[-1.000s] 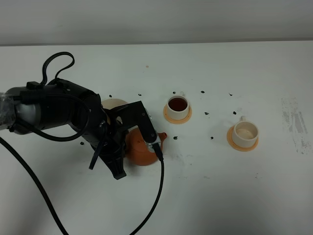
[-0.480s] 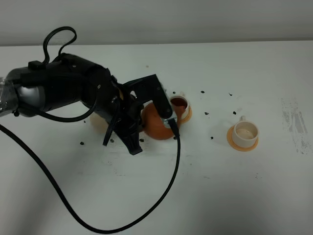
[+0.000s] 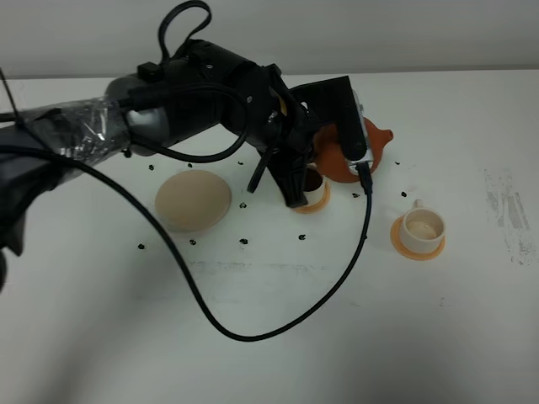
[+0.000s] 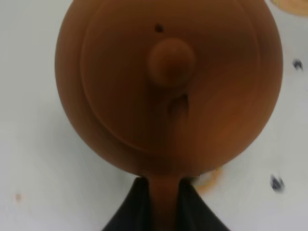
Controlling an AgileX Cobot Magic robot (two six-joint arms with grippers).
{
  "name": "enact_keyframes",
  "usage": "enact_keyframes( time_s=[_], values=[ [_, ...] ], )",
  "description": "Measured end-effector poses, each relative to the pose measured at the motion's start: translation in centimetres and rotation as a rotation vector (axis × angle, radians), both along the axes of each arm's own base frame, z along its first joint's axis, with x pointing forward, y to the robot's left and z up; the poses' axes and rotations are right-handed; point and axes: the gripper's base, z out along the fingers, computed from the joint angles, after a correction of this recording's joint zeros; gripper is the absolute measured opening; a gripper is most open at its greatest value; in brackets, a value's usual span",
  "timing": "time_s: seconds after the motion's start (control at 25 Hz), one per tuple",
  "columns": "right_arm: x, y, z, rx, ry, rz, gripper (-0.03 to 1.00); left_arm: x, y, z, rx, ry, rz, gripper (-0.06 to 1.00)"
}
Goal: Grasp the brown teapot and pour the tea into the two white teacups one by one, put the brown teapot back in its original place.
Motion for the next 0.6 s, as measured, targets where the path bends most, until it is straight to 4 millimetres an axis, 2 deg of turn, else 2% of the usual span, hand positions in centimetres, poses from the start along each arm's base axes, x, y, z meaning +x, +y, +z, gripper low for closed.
enact_keyframes(
  time_s=[0.16, 0.32, 0.6],
  values=[
    [0.0, 0.0, 0.0, 0.0, -0.001, 0.0, 0.22, 1.1, -2.1, -1.0, 0.025, -0.016, -0.068, 0.13],
    [0.0, 0.0, 0.0, 0.0, -0.001, 0.0, 0.22, 1.4, -3.4, -2.3, 0.071, -0.044, -0.172, 0.13],
    [0.0, 0.0, 0.0, 0.0, -0.001, 0.0, 0.22, 1.8, -3.4, -2.4, 0.168, -0.152, -0.324, 0.13]
  ],
)
